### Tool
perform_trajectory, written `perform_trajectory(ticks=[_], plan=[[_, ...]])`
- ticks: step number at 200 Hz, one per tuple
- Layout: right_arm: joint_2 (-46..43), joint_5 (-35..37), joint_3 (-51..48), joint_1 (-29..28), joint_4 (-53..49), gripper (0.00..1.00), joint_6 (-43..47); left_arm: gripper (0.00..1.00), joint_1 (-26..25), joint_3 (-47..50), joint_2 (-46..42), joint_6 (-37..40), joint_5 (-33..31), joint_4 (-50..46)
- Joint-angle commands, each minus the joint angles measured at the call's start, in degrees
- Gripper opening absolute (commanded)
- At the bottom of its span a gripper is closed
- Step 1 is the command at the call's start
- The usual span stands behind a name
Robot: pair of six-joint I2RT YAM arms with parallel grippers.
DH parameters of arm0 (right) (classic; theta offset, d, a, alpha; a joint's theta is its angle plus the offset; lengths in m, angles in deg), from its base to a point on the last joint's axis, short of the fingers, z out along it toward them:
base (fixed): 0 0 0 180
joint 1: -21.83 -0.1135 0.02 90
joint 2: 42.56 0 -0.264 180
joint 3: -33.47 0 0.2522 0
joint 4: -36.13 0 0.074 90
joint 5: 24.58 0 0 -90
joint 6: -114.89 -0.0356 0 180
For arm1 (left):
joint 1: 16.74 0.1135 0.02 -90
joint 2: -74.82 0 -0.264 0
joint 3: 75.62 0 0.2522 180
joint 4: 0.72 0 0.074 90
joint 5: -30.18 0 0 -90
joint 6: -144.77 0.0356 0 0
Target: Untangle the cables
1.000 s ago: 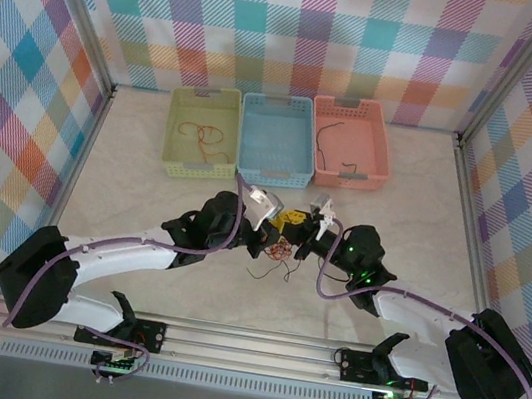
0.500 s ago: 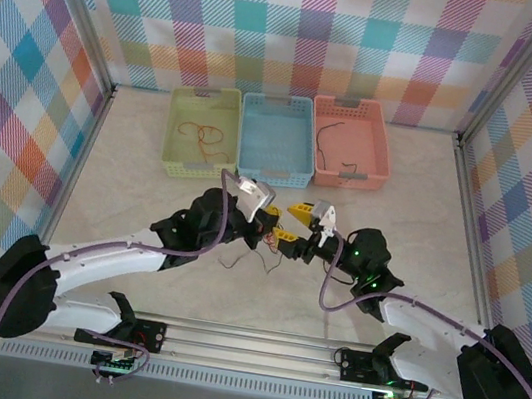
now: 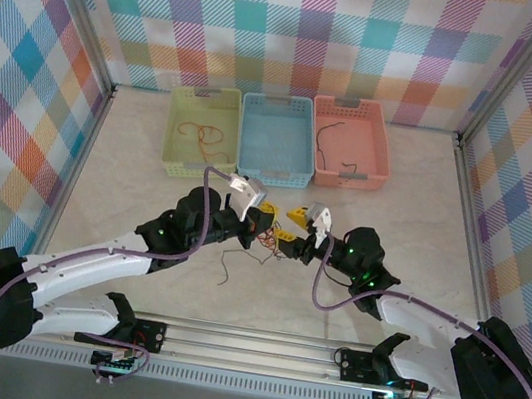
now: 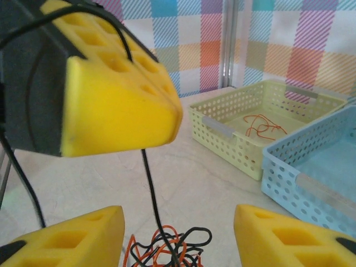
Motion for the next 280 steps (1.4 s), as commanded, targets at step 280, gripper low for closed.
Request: perform_trajectory(ticks=[280], plan=[[8.22,-1.72,-0.14,-1.62,14.46,0.47,0.52,0.00,0.23,-2.81,-0.40,-4.13,10.70,-3.05]])
